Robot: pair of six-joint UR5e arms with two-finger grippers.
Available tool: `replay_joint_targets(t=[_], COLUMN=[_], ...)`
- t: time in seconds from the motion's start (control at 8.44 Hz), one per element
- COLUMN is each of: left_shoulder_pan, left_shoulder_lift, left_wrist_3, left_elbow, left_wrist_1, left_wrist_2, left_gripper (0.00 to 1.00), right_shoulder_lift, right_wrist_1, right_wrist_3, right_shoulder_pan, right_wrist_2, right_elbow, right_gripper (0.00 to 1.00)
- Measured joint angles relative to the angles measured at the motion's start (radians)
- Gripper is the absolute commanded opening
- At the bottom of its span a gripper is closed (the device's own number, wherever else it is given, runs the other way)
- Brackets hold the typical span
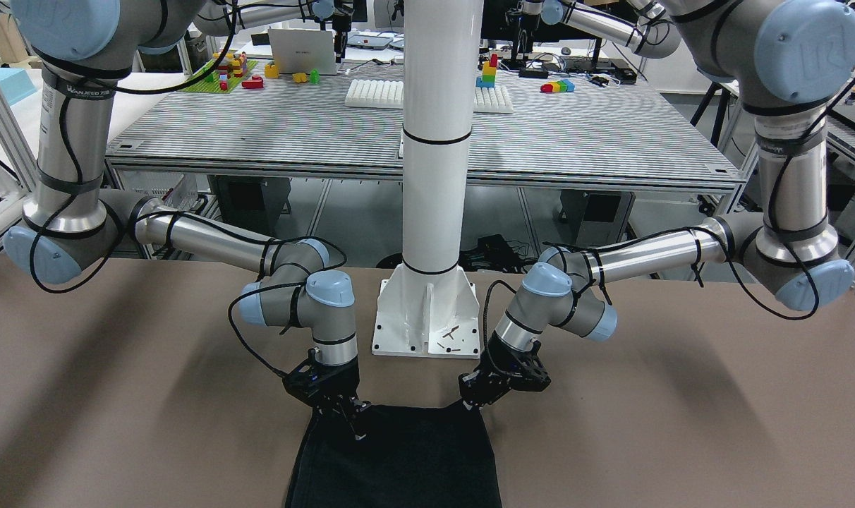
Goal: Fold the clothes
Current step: 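Grasp the near corners of the folded shirt with both grippers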
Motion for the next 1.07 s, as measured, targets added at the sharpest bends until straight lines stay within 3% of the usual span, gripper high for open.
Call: replay_joint_targets(t=[0.24, 0.36, 0.59, 1.07], left_shoulder_pan=[-0.001, -0.001, -0.002, -0.009], left_shoulder_lift=[0.004, 0.007, 0.007, 0.032], left_wrist_3=[0.0, 0.0, 0.0, 0.004], left_elbow=[-0.001, -0.002, -0.006, -0.073], left_wrist_1=[0.0, -0.001, -0.001, 0.001], left_wrist_2=[0.005, 0.006, 0.006, 0.002], left_gripper=[0.0, 0.0, 0.0, 0.0], right_shoulder_lift=[0.016, 0.021, 0.021, 0.015], right_wrist_1=[0.002, 0.004, 0.004, -0.003], right_wrist_3=[0.044, 0.063, 0.093, 0.102], right_shoulder_pan=[0.006, 0.007, 0.005, 0.001], right_wrist_2=[0.0, -0.001, -0.02, -0.04], right_elbow=[0.0, 0.001, 0.006, 0.068], right_gripper=[0.29, 0.28, 0.0, 0.0])
